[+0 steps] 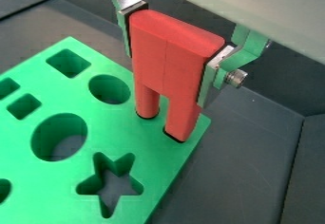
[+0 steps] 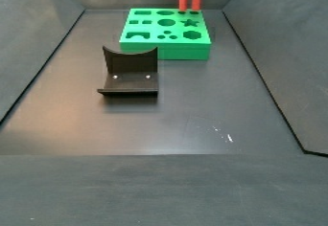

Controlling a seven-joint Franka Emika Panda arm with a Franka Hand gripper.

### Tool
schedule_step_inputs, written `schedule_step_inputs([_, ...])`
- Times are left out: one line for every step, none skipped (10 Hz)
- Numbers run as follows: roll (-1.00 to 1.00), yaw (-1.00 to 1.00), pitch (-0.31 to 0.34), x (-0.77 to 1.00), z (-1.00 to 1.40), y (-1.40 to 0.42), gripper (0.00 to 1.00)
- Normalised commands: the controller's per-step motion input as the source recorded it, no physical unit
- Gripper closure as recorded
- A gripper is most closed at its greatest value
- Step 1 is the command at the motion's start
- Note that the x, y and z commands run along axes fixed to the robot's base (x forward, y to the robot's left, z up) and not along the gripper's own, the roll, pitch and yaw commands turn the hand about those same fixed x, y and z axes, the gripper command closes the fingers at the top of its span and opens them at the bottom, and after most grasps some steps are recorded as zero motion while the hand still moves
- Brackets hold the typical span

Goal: Insert the square-circle object.

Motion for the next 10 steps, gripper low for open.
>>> schedule_step_inputs([0.0,-0.03,0.0,0.07,-0.38,-0.21,1.0])
schedule_step_inputs([0.0,-0.03,0.0,0.12,-0.37,-0.17,1.0])
schedule_step_inputs([0.08,-0.03,0.007,0.13,-0.4,-0.07,1.0])
schedule_step_inputs([0.19,-0.04,0.014,0.06,-0.46,0.0,1.0])
schedule_step_inputs([0.21,-0.05,0.006,0.06,-0.53,0.0,1.0])
schedule_step_inputs([0.16,-0.01,0.0,0.12,-0.59,0.0,1.0])
schedule_step_inputs([0.08,0.0,0.0,0.22,-0.63,0.0,1.0])
schedule_step_inputs([0.04,0.0,-0.009,0.18,-0.62,0.0,1.0])
schedule_step_inputs([0.07,0.0,0.0,0.23,-0.57,0.02,1.0])
schedule_step_inputs([0.05,0.0,0.0,0.17,-0.49,0.01,1.0])
